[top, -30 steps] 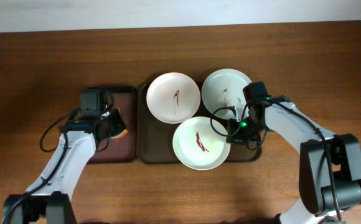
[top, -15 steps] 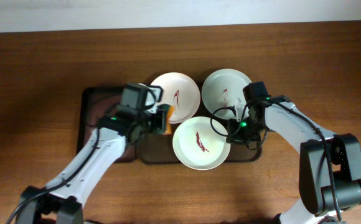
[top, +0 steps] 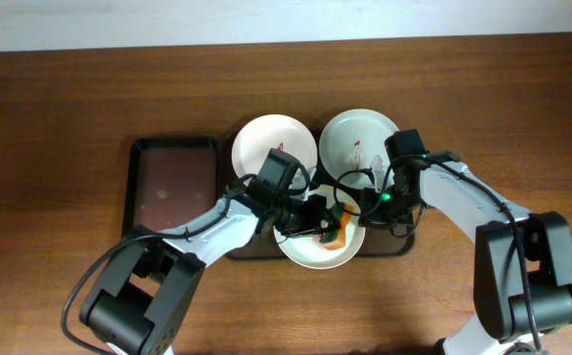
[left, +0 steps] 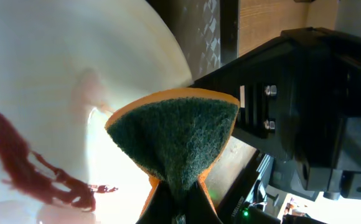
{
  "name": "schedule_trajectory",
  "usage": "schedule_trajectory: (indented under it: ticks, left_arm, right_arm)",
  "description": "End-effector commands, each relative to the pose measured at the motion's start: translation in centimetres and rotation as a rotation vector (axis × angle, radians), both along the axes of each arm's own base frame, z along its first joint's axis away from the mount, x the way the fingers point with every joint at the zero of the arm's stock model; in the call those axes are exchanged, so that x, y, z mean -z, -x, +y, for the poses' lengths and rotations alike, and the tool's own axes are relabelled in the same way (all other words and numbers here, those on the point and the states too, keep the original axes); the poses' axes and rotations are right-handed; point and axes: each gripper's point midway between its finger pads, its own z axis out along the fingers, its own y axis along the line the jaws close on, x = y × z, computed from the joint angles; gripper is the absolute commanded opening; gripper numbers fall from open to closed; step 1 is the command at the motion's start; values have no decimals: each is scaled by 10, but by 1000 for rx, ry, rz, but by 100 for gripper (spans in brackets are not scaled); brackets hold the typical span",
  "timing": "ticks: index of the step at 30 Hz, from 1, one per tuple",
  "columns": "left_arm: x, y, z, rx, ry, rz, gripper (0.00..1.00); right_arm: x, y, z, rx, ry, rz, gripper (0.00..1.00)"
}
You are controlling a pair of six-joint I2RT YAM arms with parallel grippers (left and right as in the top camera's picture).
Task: Clean dirty plates on tray and stack at the side
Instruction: 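Scrub the front plate with the sponge while the right gripper holds it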
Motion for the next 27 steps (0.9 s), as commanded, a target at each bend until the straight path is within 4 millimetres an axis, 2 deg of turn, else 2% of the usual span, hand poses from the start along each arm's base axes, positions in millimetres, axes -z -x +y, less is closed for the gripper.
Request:
schedule_trajectory:
  ticks: [1, 3, 6, 10, 13, 15, 16, 17, 19, 21, 22, 23, 25, 27]
  left_arm:
    - [6, 4, -8, 13, -9, 19, 0]
    - [17, 7, -7, 15, -30, 39, 0]
    - [38, -11, 12, -80, -168, -15, 0]
    - [40, -43, 43, -130, -234, -128, 0]
    - [35, -60, 56, -118, -284, -249, 0]
    - [36, -59, 57, -94, -296, -270, 0]
    - [39, -50, 63, -84, -322, -232, 0]
    - [33, -48, 64, -74, -322, -244, 0]
    - [8, -51, 76, -105, -371, -300, 0]
    - [-45, -53, 80, -111, -337, -435, 0]
    - [-54, -51, 82, -104, -334, -457, 0]
    - [-60, -50, 95, -108, -364, -472, 0]
    - [-67, -59, 135, -120, -463, -528, 0]
    - [-72, -79, 182, -203, -555, -562, 0]
  right_arm:
    - [1, 0, 1, -6, 6, -1, 4]
    - [1, 0, 1, -6, 6, -1, 4]
    - [1, 0, 1, -6, 6, 0, 4]
    - [1, 0, 1, -6, 6, 0, 4]
    - [1, 0, 1, -6, 6, 0, 4]
    - [1, 0, 1, -6, 6, 0, 4]
    - [1, 0, 1, -6, 6, 0, 4]
    - [1, 0, 1, -6, 6, 0, 4]
    - [1, 0, 1, -6, 6, 0, 4]
    - [1, 0, 1, -6, 6, 0, 4]
    - [1, 0, 1, -6, 6, 0, 4]
    - [1, 0, 1, -6, 6, 1, 4]
    - [1, 0, 1, -6, 6, 0, 4]
    - [1, 0, 1, -6, 6, 0, 4]
